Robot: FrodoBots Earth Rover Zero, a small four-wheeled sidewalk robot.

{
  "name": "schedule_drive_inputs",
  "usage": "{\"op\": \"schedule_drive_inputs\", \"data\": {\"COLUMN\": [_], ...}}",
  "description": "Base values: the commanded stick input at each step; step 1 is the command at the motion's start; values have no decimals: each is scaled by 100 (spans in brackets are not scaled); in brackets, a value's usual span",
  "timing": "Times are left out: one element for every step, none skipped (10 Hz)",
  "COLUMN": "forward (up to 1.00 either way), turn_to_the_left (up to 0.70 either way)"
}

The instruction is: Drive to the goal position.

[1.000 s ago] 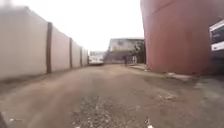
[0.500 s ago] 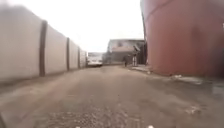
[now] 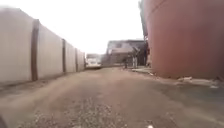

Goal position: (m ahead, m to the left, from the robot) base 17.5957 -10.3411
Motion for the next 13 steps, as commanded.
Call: {"op": "schedule_drive_inputs", "data": {"forward": [100, 100, 100, 100, 100, 100, 100, 100, 100, 100, 100, 100, 100], "turn_to_the_left": [0, 0, 0, 0, 0, 0, 0, 0, 0, 0, 0, 0, 0]}}
